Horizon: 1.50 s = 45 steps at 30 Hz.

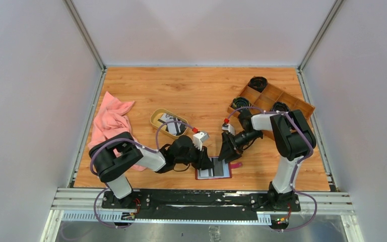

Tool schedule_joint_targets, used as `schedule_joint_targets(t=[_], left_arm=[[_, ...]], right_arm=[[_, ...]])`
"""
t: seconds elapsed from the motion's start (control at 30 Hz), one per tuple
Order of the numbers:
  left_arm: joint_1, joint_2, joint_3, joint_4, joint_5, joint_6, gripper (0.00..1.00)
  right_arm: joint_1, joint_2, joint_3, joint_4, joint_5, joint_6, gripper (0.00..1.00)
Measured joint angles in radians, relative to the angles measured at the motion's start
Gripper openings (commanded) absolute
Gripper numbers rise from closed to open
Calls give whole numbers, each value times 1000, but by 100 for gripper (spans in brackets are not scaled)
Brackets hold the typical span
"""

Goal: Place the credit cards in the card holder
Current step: Turn over the card slot in the card holder.

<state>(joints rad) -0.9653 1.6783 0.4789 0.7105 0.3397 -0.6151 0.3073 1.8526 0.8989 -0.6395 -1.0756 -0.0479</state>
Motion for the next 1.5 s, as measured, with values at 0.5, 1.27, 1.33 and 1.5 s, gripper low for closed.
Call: schedule_joint_targets(t=[0.5,1.27,1.33,1.5], left_arm=[[51,25,-93,184,55,-81,23],[61,42,-100,236,87,-127,40],[61,21,-105,226,86,-130,43],[74,-87,-118,146,79,-127,43]], right_arm=[[0,38,47,-12,50,-38,30],[25,102,94,-34,78,-58,0],[25,101,100,-38,79,-69,0],[25,80,108,-45,63,-98,0]])
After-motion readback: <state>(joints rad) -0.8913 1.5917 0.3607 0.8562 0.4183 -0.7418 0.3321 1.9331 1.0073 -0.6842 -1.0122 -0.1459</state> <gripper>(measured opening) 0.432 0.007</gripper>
